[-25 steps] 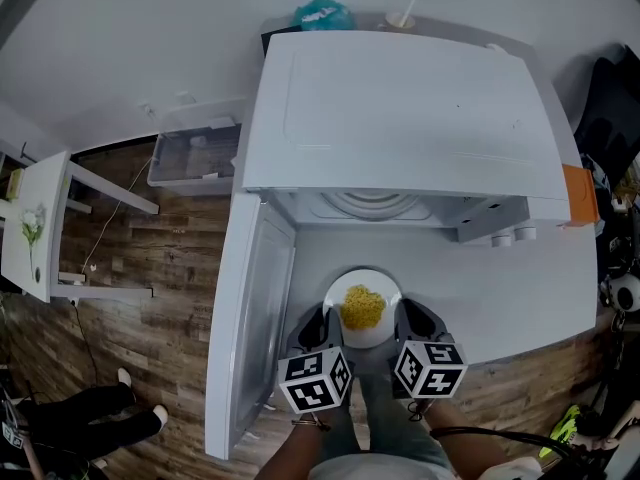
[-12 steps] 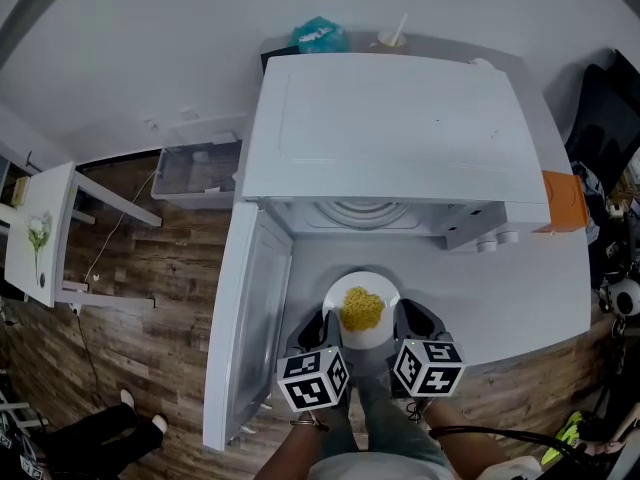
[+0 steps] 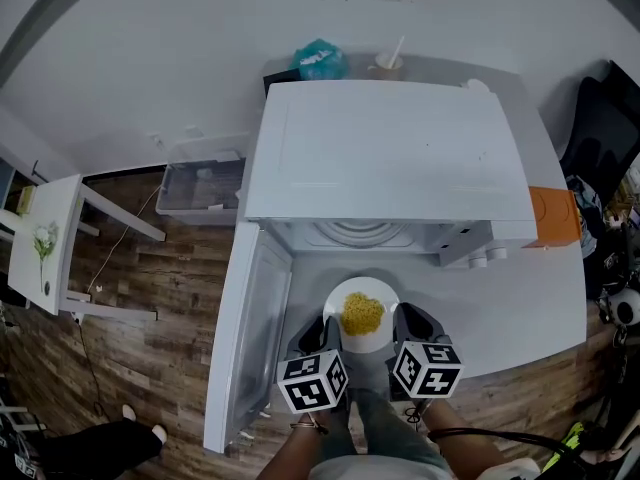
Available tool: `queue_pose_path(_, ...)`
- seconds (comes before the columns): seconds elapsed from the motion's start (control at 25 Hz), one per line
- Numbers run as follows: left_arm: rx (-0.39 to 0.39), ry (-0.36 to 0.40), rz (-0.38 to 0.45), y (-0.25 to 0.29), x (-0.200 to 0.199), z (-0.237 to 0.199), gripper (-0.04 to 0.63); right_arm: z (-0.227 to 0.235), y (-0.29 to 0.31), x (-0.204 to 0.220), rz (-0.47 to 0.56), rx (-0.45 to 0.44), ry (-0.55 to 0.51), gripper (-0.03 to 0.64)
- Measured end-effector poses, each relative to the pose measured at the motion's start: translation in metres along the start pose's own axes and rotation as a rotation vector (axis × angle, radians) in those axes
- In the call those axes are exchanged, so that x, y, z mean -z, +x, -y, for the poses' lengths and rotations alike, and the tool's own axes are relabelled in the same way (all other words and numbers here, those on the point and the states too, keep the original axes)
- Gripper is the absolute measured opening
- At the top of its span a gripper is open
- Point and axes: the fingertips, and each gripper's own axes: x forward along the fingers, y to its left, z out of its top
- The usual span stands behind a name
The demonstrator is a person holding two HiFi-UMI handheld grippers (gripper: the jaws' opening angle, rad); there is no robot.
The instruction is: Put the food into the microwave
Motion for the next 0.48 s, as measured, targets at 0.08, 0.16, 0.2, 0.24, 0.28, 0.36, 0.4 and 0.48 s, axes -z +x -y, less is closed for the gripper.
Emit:
queue_pose_path(0.08, 0.004, 0.004, 0.011, 0.003, -0.008, 0.003, 0.064, 0.001, 0.001, -0.005, 0.006, -0.002, 0.000, 0.034)
queue_pose_path(0.16, 0.008, 0.008, 0.022, 0.005, -0.016, 0.006, 0.064, 0.003, 0.002, -0.011, 0.012, -0.004, 0.000, 0.034)
queue_pose_path(0.2, 0.010, 0.010, 0.027, 0.007, -0.020, 0.008, 0.064, 0.004, 0.002, -0.014, 0.015, -0.004, 0.000, 0.034)
queue_pose_path(0.24, 0.012, 0.011, 0.033, 0.008, -0.024, 0.010, 0.064, 0.005, 0.003, -0.016, 0.017, -0.005, 0.000, 0.034)
queue_pose_path(0.28, 0.013, 0.013, 0.037, 0.009, -0.028, 0.011, 0.064, 0.006, 0.004, -0.019, 0.019, -0.006, 0.000, 0.034)
queue_pose_path(0.36, 0.016, 0.014, 0.043, 0.013, -0.033, 0.013, 0.064, 0.007, 0.005, -0.023, 0.022, -0.007, 0.000, 0.034)
queue_pose_path(0.4, 0.017, 0.013, 0.044, 0.014, -0.035, 0.014, 0.064, 0.008, 0.006, -0.026, 0.024, -0.008, 0.000, 0.034)
queue_pose_path(0.48, 0.019, 0.013, 0.048, 0.017, -0.040, 0.016, 0.064, 0.009, 0.008, -0.031, 0.029, -0.010, 0.001, 0.034)
